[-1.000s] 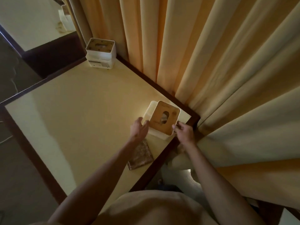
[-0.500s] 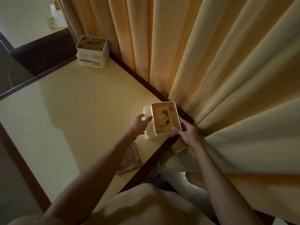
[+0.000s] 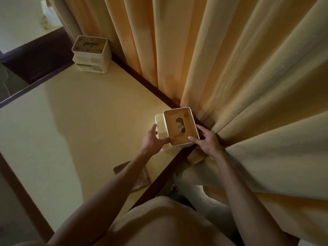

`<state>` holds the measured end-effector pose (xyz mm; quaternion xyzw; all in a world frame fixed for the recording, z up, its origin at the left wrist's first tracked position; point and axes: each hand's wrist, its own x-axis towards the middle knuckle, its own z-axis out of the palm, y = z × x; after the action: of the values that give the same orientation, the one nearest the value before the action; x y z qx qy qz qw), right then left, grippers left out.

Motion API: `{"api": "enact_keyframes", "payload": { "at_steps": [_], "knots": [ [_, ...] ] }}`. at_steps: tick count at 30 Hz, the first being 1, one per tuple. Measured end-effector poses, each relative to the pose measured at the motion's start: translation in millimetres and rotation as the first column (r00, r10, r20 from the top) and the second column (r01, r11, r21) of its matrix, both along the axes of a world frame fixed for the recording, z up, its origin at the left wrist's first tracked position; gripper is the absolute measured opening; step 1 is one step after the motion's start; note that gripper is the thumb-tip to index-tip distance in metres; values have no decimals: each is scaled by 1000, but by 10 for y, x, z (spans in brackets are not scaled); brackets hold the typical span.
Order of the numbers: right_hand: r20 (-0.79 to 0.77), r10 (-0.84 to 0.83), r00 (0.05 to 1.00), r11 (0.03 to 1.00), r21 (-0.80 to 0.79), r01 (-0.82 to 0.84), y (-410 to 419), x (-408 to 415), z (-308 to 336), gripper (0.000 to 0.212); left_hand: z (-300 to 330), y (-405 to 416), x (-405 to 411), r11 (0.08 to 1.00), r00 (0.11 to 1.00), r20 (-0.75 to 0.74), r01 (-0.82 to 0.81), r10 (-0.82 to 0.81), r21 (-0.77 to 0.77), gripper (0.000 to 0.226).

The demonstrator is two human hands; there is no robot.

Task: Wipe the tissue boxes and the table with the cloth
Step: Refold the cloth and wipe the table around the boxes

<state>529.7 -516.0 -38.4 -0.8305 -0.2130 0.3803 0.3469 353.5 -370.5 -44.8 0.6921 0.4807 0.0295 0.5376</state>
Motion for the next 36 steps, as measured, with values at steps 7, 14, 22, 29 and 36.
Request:
{"api": "enact_keyframes", "payload": {
  "at_steps": [7, 14, 22, 29, 36],
  "knots": [
    [395, 88, 914, 991, 54, -119, 230, -14, 121, 55, 1, 14, -15, 996, 996, -47, 80, -78, 39, 91],
    [511, 616, 599, 787, -385, -482, 722, -40, 157, 33, 17, -9, -27, 994, 992, -77, 103, -105, -20, 91],
    [535, 548, 643, 835, -303, -460, 781, -12, 137, 10, 63, -16, -36, 994, 991, -83, 105, -105, -14, 91],
    [451, 364, 815, 923, -59, -380, 661, 134, 318, 10, 59, 28, 3, 993, 995, -64, 79, -74, 88, 91],
    [461, 342, 819, 928, -32, -370, 609, 195, 293, 7, 155, 146, 124, 994, 993, -73, 101, -98, 46, 101]
  ]
}}
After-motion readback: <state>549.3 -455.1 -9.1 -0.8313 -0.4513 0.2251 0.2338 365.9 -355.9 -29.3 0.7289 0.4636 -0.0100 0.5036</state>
